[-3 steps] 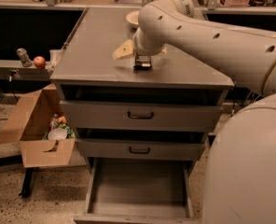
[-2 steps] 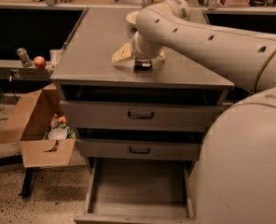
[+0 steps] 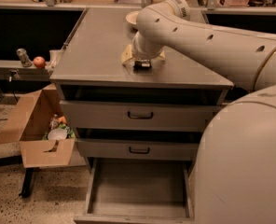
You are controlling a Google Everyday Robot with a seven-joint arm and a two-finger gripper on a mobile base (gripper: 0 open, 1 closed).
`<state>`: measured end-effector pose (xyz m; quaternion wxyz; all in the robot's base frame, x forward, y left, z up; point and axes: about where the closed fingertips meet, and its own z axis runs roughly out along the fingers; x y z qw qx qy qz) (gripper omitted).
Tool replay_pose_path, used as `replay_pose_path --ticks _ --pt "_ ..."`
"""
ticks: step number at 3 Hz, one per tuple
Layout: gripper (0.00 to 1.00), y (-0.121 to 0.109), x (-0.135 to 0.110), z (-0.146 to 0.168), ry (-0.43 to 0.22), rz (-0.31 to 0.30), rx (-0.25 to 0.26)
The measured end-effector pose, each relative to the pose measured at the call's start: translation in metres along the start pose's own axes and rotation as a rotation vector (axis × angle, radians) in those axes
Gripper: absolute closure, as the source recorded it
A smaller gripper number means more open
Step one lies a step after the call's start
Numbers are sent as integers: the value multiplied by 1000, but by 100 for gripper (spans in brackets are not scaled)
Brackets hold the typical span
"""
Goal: Place rxbar chocolate into bottom drawer
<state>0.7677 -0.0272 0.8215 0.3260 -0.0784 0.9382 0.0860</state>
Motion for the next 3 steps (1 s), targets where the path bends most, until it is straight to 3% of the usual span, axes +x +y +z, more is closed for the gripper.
replay_pose_path --ticks 2,3 --pt "94 1 -7 -8 0 0 0" --pt "100 -9 -18 -32 -79 6 0"
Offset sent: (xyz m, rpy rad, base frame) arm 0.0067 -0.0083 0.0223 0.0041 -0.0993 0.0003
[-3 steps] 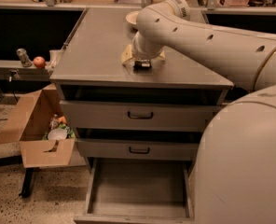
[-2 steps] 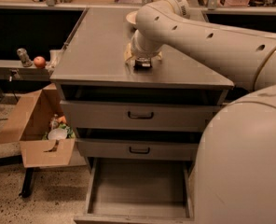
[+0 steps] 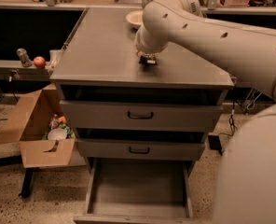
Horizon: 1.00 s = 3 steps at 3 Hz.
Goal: Place rxbar chocolate into bottom drawer
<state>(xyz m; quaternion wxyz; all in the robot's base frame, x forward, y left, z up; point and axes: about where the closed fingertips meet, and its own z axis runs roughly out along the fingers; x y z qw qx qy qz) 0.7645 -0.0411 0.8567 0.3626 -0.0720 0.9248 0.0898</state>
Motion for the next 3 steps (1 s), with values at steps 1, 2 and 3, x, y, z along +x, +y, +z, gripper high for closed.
replay_pose_path --ticks 1,2,3 --pt "100 -4 -30 -38 -167 -13 -43" --pt "100 -2 -41 -42 -209 -12 -57" --pt "100 -1 -40 -43 -209 -14 -61"
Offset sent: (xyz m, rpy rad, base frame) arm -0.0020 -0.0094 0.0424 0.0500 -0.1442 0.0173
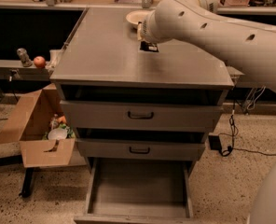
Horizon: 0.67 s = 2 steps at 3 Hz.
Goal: Place rxbar chocolate into bottom drawer
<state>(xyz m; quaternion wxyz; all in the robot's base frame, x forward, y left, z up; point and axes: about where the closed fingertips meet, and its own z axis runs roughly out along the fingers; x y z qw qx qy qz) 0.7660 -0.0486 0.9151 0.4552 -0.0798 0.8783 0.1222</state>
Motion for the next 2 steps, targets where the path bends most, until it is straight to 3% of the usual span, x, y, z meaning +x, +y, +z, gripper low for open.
replay_pose_path --ticks 1,2 --pt "100 11 6 -7 0 -37 -66" --pt "100 18 34 -25 45 8 -231"
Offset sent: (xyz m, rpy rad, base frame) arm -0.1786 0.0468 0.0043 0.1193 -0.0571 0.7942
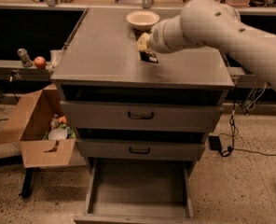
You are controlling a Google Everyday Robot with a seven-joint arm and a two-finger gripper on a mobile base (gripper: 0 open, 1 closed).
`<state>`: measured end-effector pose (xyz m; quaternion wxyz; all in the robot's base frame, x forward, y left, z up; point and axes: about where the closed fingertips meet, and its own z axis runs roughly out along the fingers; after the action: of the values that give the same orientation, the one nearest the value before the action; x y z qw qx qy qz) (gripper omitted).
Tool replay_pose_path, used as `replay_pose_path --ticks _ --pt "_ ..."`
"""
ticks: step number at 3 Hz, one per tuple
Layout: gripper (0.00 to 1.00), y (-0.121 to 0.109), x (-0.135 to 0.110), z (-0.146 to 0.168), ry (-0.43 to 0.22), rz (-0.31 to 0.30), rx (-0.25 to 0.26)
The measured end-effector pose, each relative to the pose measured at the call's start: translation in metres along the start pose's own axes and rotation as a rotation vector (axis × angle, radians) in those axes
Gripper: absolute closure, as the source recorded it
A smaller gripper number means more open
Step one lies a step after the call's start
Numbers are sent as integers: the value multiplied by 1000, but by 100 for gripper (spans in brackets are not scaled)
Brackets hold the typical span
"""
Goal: Place rxbar chocolate into bottom drawer
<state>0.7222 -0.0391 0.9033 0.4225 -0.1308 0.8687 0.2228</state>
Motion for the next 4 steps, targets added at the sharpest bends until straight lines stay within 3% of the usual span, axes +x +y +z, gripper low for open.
replay_pose_path --ticks 1,2,4 --pt "100 13 44 -23 95 48 -181" --pt "100 33 54 -48 103 43 -273" --pt "100 35 59 -45 116 15 -285"
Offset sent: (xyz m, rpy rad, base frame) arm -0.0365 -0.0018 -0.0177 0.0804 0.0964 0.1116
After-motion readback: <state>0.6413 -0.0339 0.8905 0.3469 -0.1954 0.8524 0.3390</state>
